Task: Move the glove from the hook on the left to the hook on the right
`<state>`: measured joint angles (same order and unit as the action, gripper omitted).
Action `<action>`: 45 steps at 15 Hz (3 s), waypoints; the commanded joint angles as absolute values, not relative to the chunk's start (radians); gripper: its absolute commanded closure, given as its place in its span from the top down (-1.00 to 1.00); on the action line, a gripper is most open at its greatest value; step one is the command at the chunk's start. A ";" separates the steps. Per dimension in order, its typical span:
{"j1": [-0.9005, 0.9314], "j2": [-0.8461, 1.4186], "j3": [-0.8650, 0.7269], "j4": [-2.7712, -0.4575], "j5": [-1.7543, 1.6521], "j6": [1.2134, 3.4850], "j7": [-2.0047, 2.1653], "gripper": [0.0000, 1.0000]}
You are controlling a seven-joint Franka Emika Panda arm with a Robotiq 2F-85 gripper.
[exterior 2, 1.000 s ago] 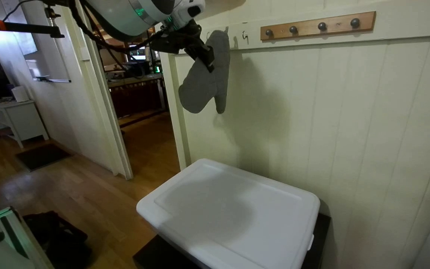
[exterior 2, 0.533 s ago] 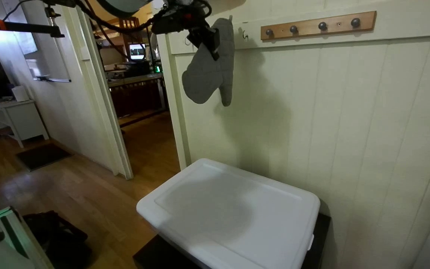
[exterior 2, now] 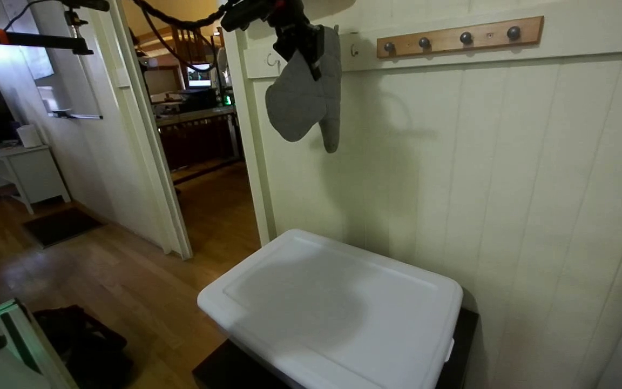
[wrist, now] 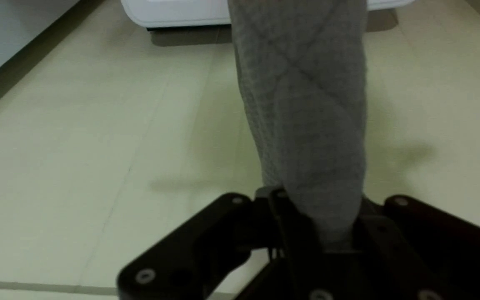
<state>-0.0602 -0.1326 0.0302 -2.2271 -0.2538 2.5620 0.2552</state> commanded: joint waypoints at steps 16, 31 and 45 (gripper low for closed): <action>-0.049 0.030 -0.010 -1.960 -0.243 2.296 0.140 -0.93; -0.030 0.100 -0.008 -1.885 -0.241 2.202 -0.029 -0.93; -0.029 0.050 -0.009 -1.898 -0.258 2.232 -0.031 -0.93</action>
<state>-0.0398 0.0581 -0.0026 -1.8901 -0.2500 2.2348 -0.0223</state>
